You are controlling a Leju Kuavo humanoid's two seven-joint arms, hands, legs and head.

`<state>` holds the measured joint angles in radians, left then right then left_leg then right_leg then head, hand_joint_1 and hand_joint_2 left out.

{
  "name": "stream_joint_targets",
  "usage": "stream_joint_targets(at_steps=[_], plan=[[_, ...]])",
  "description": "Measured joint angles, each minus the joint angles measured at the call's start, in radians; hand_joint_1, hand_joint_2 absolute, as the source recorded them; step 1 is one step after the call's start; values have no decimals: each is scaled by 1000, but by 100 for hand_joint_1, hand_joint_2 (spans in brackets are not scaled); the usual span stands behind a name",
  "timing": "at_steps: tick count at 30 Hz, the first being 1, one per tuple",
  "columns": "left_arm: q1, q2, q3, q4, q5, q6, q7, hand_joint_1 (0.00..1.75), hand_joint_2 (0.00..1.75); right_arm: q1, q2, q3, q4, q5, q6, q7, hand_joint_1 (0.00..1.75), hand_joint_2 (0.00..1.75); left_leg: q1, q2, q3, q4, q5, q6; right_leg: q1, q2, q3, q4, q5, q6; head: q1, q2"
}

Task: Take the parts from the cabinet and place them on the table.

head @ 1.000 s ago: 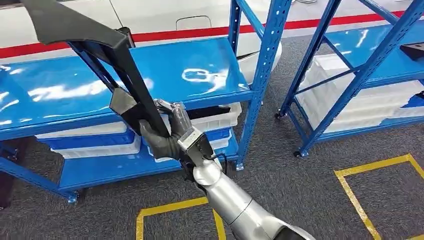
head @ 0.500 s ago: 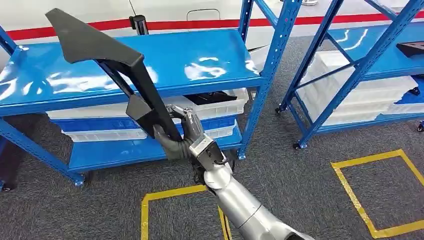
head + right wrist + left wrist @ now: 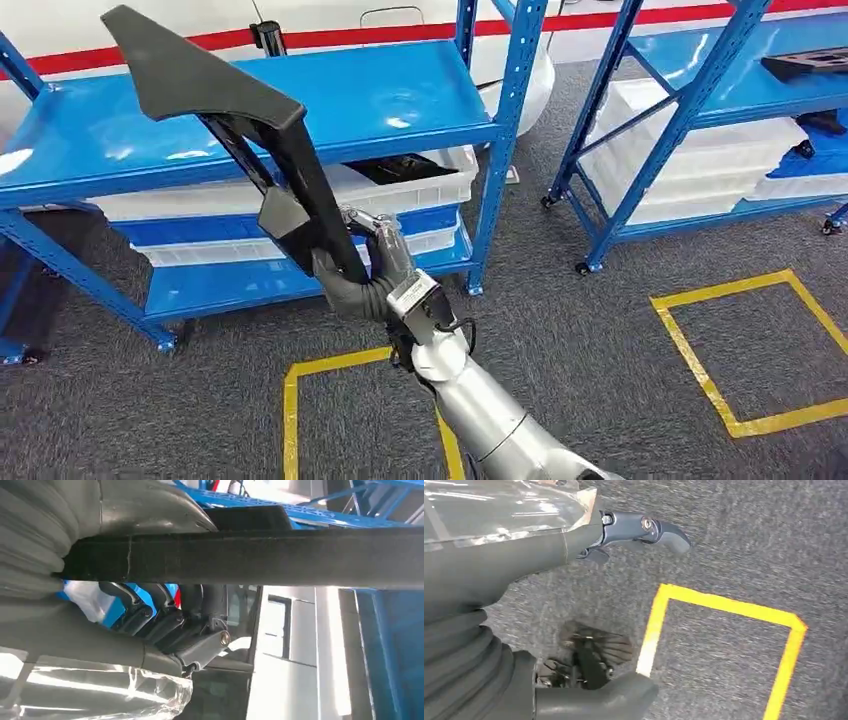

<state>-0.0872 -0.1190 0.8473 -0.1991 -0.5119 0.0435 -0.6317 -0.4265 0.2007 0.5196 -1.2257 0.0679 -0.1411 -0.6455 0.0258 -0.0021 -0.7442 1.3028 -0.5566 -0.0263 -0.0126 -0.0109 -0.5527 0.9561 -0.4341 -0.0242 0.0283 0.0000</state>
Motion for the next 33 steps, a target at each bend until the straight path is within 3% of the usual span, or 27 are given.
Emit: stream_joint_targets(at_steps=[1, 3, 4, 5, 6, 8, 9, 10, 12, 13, 14, 15, 16, 18, 19, 20, 21, 22, 24, 25, 27, 28, 29, 30, 31, 32, 33], plan=[[0, 1, 0, 0, 0, 0, 0, 0, 175, 3, 0, 0, 0, 0, 0, 0, 175, 175, 8, 0, 21, -3, 32, -7, -3, -1, -18, 3, 11, 5, 0, 0], [-1, 2, -1, 0, 0, 0, 0, 0, 175, 4, 0, -2, 0, 0, 0, 1, 175, 175, 19, 1, 116, -103, 93, -19, -10, -1, -54, 20, 27, 21, 0, 0], [-2, 2, -2, 0, -1, 0, 0, 0, 175, 4, 0, -2, -3, 0, 2, 1, 175, 175, 26, 1, 196, -201, 82, -23, -11, 0, -69, 37, 33, 26, 0, 0], [-5, 1, -3, 0, -3, 0, 0, 0, 175, 5, 0, -3, -11, 1, 4, 3, 175, 175, 19, -2, 249, -280, 38, -25, -7, 1, -87, 48, 36, 32, -2, 0], [-6, 3, -4, 0, -5, -1, 0, 0, 175, 6, 0, -5, -15, 5, 6, 5, 175, 175, 14, -5, 246, -289, 28, -7, -6, -1, -90, 52, 43, 42, 5, 0], [-4, 3, -7, 0, -12, -2, -3, 0, 175, 6, 0, -6, -23, 12, 7, 6, 175, 175, 3, -2, 232, -287, 38, 12, -6, -2, -90, 45, 64, 64, 4, 0], [-4, 3, -8, 0, -12, -2, -7, 0, 175, 11, -1, -7, -27, 16, 8, 8, 175, 175, -1, 0, 218, -294, 52, 29, -1, 0, -95, 37, 76, 75, 6, 0], [-5, 1, -8, 0, -12, -2, -11, 0, 175, 14, -5, -10, -32, 21, 13, 8, 175, 175, 5, 9, 209, -302, 73, 46, -7, 0, -106, 46, 64, 76, 5, 0], [-7, 1, -8, 0, -12, -1, -15, 0, 175, 21, -10, -12, -44, 24, 27, 7, 175, 175, 1, 9, 182, -304, 103, 66, -8, 4, -154, 145, -50, 52, 10, 0], [-7, 2, -8, 0, -12, 4, -15, 0, 175, 24, -12, -13, -47, 26, 31, 6, 175, 175, 0, 10, 163, -304, 118, 67, -9, 4, -175, 232, -107, 47, 11, 0], [-7, 2, -8, 0, -13, 11, -15, 0, 175, 27, -13, -13, -47, 34, 36, 5, 175, 175, -2, 11, 146, -303, 131, 67, -9, 4, -189, 306, -136, 51, 10, 0], [-7, 1, -8, 0, -16, 17, -14, 0, 175, 29, -16, -14, -47, 41, 37, 4, 175, 175, -3, 11, 128, -303, 144, 66, -8, 6, -189, 355, -140, 61, 11, 0], [-7, 1, -8, 0, -19, 20, -13, 0, 175, 32, -17, -14, -47, 47, 40, 3, 175, 175, -5, 12, 109, -302, 160, 64, -8, 6, -167, 363, -122, 74, 10, 0], [-7, 0, -8, 0, -22, 22, -11, 0, 175, 33, -16, -13, -47, 51, 41, 2, 175, 175, -7, 11, 76, -302, 186, 58, -6, 6, -67, 264, -74, 89, 12, 0], [-7, -2, -8, 0, -21, 24, -11, 0, 175, 32, -15, -13, -48, 54, 42, 2, 175, 175, -7, 10, 64, -301, 200, 54, -6, 6, 7, 174, -75, 82, 12, 0], [-7, -2, -8, 0, -22, 26, -10, 0, 175, 32, -13, -13, -53, 54, 43, 2, 175, 175, -10, 9, 58, -299, 208, 48, -3, 6, 89, 78, -105, 67, 14, 0], [-7, -3, -8, 0, -22, 28, -10, 0, 175, 30, -10, -13, -56, 55, 44, 1, 175, 175, -12, 10, 52, -299, 221, 41, 11, 8, 124, 2, -128, 57, 16, 0], [-7, -3, -8, 0, -22, 29, -10, 0, 175, 30, -9, -13, -56, 56, 44, 0, 175, 175, -12, 11, 53, -308, 236, 35, 11, 10, 103, 13, -120, 52, 9, 0], [-4, -2, -8, 0, -24, 30, -7, 0, 175, 31, -10, -13, -55, 66, 44, -3, 175, 175, -11, 9, 49, -313, 253, 25, 11, 10, 92, 17, -108, 36, 12, 0], [-1, -2, -8, 0, -23, 28, -8, 0, 175, 32, -11, -13, -53, 79, 44, -9, 175, 175, -2, 9, 41, -308, 249, 21, -16, 5, 82, 15, -95, 22, 7, 0], [1, -2, -3, 0, -10, 19, -16, 0, 175, 33, -10, -11, -53, 111, 44, -24, 175, 175, -1, 6, 17, -233, 118, 14, -8, -2, 62, 15, -77, -5, 5, 0], [2, -3, 0, 0, -8, 19, -20, 0, 175, 34, -10, -9, -52, 124, 45, -30, 175, 175, -1, 2, 2, -163, 58, 8, -5, -7, 50, 16, -67, -7, 5, 0], [1, -3, 2, 0, -8, 19, -21, 0, 175, 34, -9, -7, -52, 132, 46, -34, 175, 175, 0, 2, -12, -93, 25, 2, -3, -13, 47, 16, -58, -7, 4, 0], [1, -3, 6, 0, -8, 22, -20, 0, 175, 35, -10, -4, -51, 143, 46, -37, 175, 175, 2, 2, -21, -30, 28, -3, -2, -21, 36, 19, -49, -4, 5, 0], [2, -3, 8, 0, -9, 26, -19, 0, 175, 39, -10, -2, -50, 150, 46, -37, 175, 175, 5, 3, -18, -4, 56, -5, -2, -27, 26, 21, -44, -1, 4, 0], [2, -4, 9, 0, -13, 31, -16, 0, 175, 45, -11, -2, -50, 154, 46, -38, 175, 175, 8, 5, 9, -21, 94, -7, -3, -36, 16, 25, -40, 5, 4, 0], [2, -4, 10, 0, -14, 31, -15, 0, 175, 48, -11, -2, -50, 159, 46, -39, 175, 175, 11, 13, 58, -82, 116, -9, -4, -44, 10, 31, -40, 7, 5, 0]])
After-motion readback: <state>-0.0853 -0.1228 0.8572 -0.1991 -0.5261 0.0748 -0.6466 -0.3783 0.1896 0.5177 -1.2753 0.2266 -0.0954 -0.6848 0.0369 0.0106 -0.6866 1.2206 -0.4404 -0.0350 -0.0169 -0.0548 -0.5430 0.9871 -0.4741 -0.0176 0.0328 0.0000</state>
